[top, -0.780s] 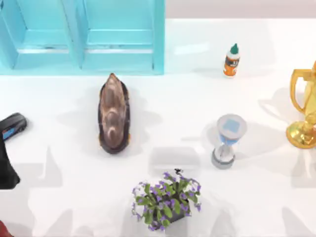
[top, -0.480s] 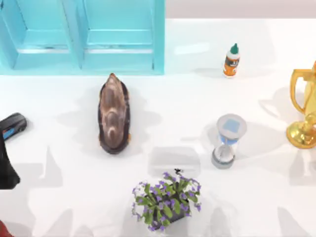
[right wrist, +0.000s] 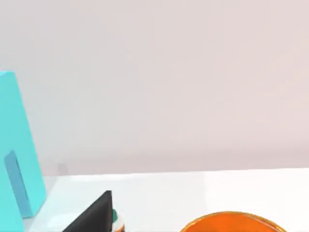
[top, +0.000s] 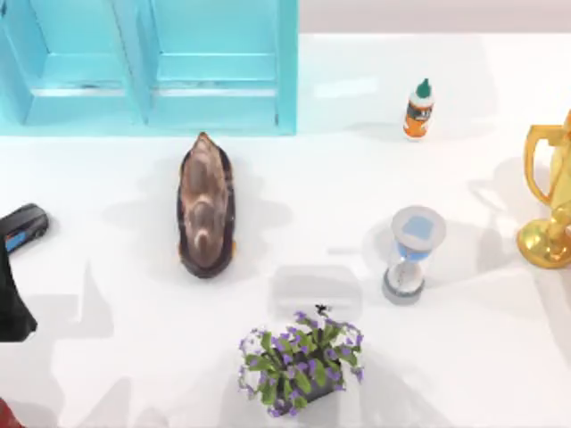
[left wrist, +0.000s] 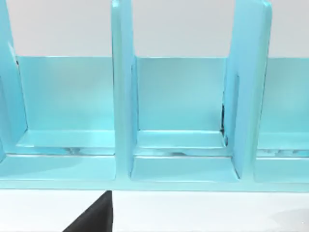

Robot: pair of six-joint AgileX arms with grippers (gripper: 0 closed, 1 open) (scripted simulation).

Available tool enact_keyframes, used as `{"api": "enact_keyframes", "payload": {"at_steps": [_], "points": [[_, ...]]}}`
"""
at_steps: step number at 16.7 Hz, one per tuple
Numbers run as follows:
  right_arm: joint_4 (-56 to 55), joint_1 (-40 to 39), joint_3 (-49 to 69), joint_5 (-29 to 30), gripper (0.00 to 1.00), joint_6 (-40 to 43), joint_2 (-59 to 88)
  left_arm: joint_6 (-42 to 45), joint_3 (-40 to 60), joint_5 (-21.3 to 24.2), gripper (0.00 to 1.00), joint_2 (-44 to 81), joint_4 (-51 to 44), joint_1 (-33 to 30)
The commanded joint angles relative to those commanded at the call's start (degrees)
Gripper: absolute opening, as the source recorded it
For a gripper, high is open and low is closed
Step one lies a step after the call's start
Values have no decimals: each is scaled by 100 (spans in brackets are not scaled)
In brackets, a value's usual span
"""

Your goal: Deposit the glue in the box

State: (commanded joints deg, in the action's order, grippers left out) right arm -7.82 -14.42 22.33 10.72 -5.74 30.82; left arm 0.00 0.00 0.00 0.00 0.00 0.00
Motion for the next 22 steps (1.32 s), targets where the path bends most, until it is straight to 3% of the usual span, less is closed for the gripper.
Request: {"api": "enact_keyframes", "payload": {"at_steps": [7, 13, 17, 22], "points": [[-1025, -912, 2406, 736, 100, -426, 4107, 0, 0, 0, 100, 0, 0, 0], [-1777, -1191, 3490, 1171, 100, -664, 7300, 0, 0, 0, 100, 0, 0, 0], [-2001, -1197, 3506, 1363, 100, -776, 8426, 0, 0, 0, 100, 0, 0, 0], [-2026, -1194, 3464, 1408, 100, -803, 8625, 0, 0, 0, 100, 0, 0, 0]]}}
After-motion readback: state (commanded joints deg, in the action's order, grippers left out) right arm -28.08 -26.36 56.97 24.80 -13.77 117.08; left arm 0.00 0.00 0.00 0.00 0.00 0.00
